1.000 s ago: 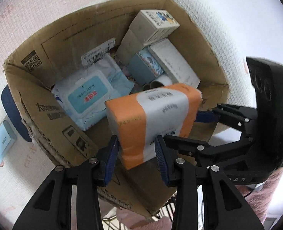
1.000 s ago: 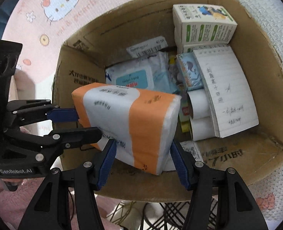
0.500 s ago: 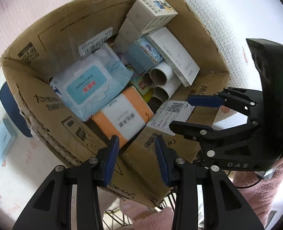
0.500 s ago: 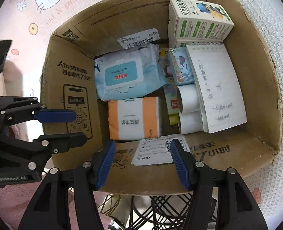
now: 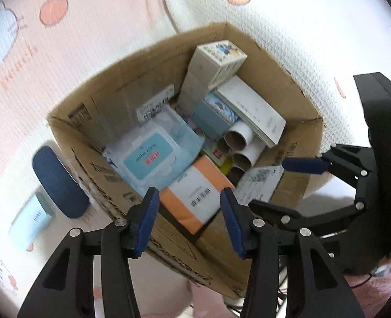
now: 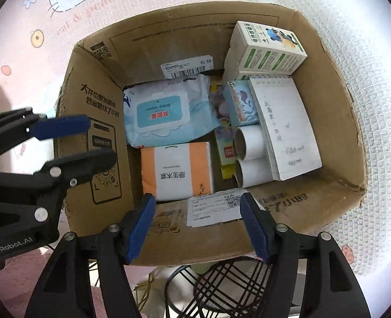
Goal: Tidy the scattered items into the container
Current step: 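Withdraw both grippers from the box toward the mat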
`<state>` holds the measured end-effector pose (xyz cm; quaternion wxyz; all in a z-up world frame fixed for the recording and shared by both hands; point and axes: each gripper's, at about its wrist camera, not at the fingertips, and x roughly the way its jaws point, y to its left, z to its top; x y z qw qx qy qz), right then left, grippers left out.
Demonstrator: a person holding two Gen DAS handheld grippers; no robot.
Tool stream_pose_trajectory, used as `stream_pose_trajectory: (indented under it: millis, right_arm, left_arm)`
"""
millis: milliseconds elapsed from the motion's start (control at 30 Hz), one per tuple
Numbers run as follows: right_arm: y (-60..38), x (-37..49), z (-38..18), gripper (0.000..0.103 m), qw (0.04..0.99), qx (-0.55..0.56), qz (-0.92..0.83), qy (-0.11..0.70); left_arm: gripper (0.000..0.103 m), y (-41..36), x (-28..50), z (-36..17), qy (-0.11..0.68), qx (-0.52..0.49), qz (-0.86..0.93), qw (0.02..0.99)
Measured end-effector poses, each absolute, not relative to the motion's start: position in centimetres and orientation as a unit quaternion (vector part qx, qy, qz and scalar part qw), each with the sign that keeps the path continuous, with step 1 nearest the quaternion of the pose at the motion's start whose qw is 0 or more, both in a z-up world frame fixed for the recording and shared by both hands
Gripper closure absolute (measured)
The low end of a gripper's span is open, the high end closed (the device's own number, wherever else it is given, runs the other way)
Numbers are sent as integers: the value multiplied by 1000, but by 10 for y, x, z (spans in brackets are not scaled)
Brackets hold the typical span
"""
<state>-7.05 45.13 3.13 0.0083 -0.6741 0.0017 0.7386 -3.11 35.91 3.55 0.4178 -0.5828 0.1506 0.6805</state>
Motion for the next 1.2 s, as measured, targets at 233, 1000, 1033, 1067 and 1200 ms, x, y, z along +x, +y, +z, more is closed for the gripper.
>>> stream_pose_trajectory:
  millis: [233, 1000, 1033, 1067, 1200]
  right_arm:
    - [430, -52, 56, 36, 65, -587, 807, -7]
    - [318, -20, 61, 32, 116, -399, 908, -52]
    - [312, -18, 62, 32, 105, -383, 916, -51]
    - [306, -16, 63, 32, 94, -367, 924, -51]
    - [273, -18, 59, 27, 26, -333, 941, -57]
  left_arm:
    - [41, 334, -25, 66, 143, -454, 765, 433]
    - [34, 143, -39, 13, -49, -376, 852, 360]
    - [34, 132, -41, 9, -52, -377, 856, 349]
    - [34, 121, -43, 6, -53, -376, 861, 338]
    - [34, 90, -51, -12, -41, -387, 874, 292]
